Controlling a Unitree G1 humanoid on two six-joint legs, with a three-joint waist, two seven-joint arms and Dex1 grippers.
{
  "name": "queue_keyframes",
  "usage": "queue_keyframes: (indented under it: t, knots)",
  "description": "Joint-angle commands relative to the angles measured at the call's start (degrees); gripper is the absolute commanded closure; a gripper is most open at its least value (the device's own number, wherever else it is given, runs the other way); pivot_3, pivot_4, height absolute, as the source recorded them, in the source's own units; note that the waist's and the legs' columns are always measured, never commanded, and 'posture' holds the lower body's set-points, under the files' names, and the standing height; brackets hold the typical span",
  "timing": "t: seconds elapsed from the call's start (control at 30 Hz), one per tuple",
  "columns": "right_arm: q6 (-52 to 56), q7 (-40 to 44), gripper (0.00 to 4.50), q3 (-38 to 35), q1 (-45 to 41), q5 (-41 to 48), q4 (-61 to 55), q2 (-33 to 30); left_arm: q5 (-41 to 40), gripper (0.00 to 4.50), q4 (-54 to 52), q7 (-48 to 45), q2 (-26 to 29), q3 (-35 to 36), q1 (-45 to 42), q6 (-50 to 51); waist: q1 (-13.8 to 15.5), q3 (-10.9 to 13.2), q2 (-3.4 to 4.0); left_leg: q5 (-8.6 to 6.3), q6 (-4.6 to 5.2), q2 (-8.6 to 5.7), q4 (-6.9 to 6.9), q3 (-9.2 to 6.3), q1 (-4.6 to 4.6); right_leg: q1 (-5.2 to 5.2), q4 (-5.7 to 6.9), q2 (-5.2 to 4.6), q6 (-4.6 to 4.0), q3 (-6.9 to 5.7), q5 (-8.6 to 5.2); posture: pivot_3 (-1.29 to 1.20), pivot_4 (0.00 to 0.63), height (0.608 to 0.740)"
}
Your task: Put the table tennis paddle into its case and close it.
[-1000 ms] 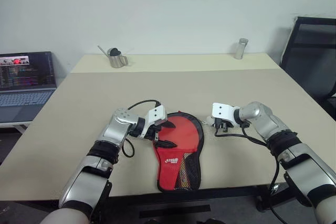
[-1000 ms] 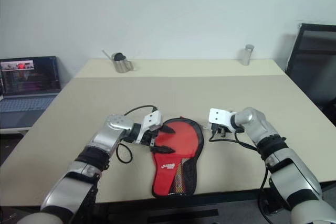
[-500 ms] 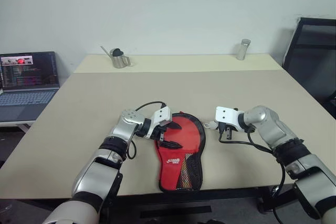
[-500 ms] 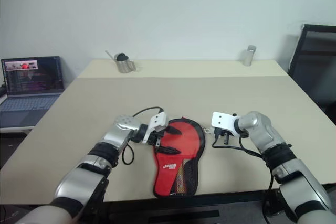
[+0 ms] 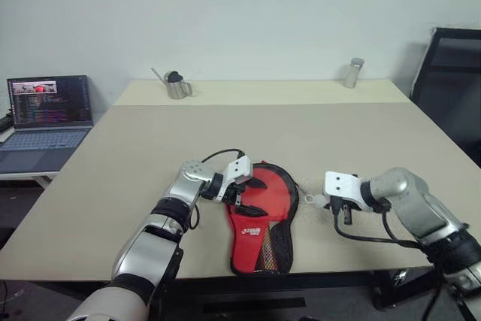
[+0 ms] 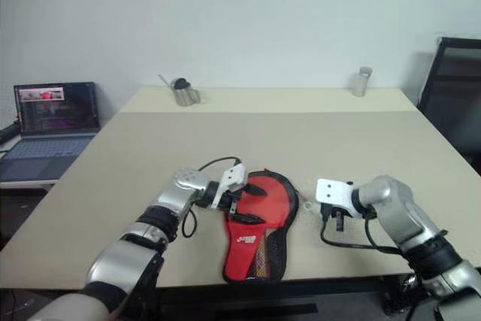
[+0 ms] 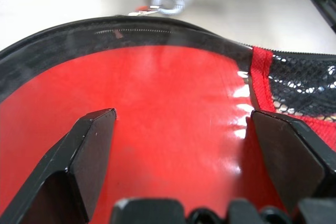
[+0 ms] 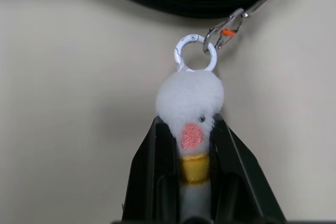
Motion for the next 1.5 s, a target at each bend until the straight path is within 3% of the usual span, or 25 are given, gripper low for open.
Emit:
queue_keyframes:
  t: [0.03, 0.53, 0.77, 1.0, 1.13, 1.5]
  knots:
    - [3.9, 2.6, 4.25, -1.6, 3.2, 2.7, -10.0, -2.7, 2.3, 0.00, 2.6, -1.2, -1.3, -2.1, 1.5, 2.2, 0.0, 0.0, 0.00, 0.00, 0.00, -0.01, 0.00, -0.01, 0.00, 0.00, -0.01, 0.00, 0.00, 0.01, 0.00, 0.00, 0.150, 0.740]
    - [20.9, 1.4, 4.25, -3.6, 20.2, 11.5, -42.0, -11.4, 4.0, 0.00, 6.6, 0.6, -3.0, -2.4, -1.2, 1.3, 0.2, -0.1, -0.06, -0.02, -0.03, 0.07, 0.03, -0.47, 0.13, 0.31, -0.15, -0.20, -0.01, -0.23, -0.04, 0.00, 0.150, 0.740]
    - [27.2, -2.5, 4.26, -2.7, 24.6, 14.7, -50.2, -12.4, 5.1, 0.00, 8.4, 1.0, -4.5, -2.4, -2.6, 1.3, 0.2, -0.2, -0.15, -0.07, -0.10, 0.00, 0.04, -0.51, 0.16, 0.43, -0.20, -0.36, 0.05, -0.29, -0.11, 0.00, 0.150, 0.740]
    - [30.7, -6.3, 4.26, -3.6, 26.8, 20.6, -53.9, -13.1, 6.7, 0.00, 10.4, 2.4, -6.8, -2.6, -4.7, 1.0, 0.2, -0.2, -0.20, -0.08, -0.11, 0.01, 0.03, -0.55, 0.25, 0.53, -0.22, -0.39, -0.01, -0.29, -0.16, 0.00, 0.150, 0.740]
    - [30.0, -10.5, 4.26, -0.7, 26.1, 23.3, -53.9, -12.8, 7.5, 0.00, 10.6, 2.0, -7.7, -2.7, -5.1, 0.4, 0.0, -0.2, -0.23, -0.08, -0.11, 0.01, 0.01, -0.53, 0.28, 0.54, -0.22, -0.41, 0.00, -0.30, -0.16, 0.00, 0.150, 0.740]
    - [30.5, -18.0, 4.26, 3.9, 20.0, 33.7, -53.9, -13.8, 8.3, 0.00, 10.5, 2.1, -7.2, -2.2, -5.1, -0.4, -0.1, -0.2, -0.26, -0.09, -0.12, 0.01, -0.03, -0.54, 0.26, 0.53, -0.29, -0.43, 0.02, -0.30, -0.16, 0.00, 0.150, 0.740]
